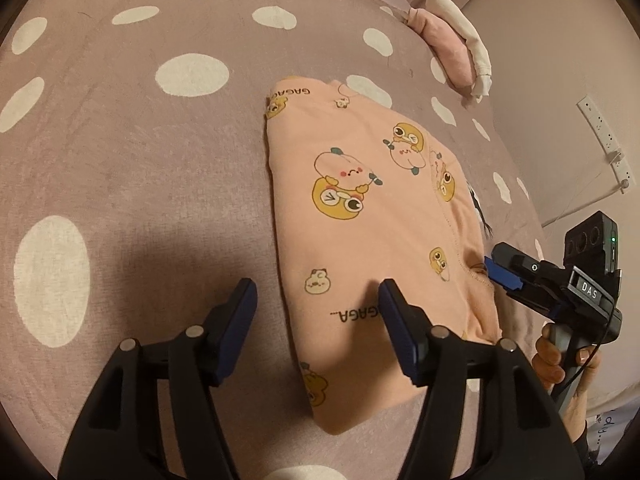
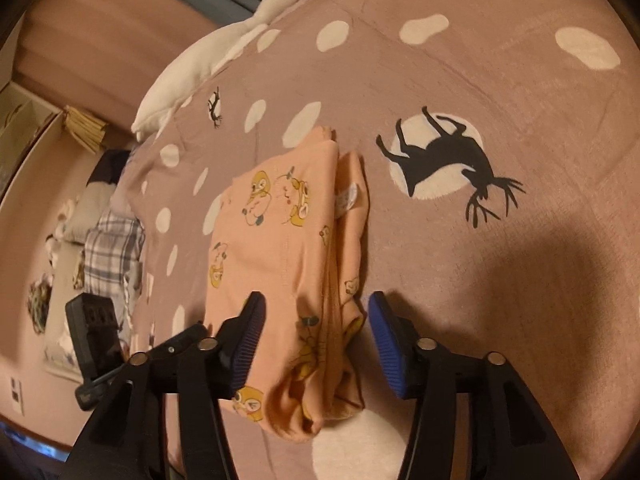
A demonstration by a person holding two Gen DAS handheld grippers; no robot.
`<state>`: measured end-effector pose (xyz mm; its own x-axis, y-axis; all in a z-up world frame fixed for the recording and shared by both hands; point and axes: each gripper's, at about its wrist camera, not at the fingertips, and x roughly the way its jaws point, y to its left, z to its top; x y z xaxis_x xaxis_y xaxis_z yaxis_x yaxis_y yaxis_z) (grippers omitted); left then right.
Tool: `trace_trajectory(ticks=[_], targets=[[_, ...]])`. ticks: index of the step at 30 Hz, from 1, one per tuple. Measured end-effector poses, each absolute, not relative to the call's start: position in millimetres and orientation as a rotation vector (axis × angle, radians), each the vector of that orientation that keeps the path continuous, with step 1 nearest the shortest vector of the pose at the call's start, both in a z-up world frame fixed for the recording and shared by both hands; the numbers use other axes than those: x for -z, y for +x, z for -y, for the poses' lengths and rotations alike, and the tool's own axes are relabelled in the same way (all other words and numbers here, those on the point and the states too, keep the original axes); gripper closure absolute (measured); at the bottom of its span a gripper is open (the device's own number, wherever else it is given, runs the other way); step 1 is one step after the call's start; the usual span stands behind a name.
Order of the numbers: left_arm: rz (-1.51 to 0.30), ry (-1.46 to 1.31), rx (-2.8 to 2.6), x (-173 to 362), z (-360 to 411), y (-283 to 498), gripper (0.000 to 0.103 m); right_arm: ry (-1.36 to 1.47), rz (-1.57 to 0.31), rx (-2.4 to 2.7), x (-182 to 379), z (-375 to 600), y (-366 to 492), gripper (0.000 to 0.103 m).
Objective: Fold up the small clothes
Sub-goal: 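Move the right tool to the shirt's side beside the white label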
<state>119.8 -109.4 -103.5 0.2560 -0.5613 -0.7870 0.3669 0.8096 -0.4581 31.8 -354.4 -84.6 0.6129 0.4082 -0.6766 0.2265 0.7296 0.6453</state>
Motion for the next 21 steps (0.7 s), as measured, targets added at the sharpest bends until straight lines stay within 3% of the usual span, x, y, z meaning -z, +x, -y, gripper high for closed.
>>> trace_trajectory(ticks=[12,21], targets=[[-1.164,-0.18,0.663,106.1,128.5,128.7,0.037,0.721,-0.963,-0.146,90.6,348.0,50.4,0.045],[-1.168,-0.189,0.678,107.8,137.9,136.0,0.029,0.716,-0.962,-0.168,93.6,347.8,57.6,0.045]])
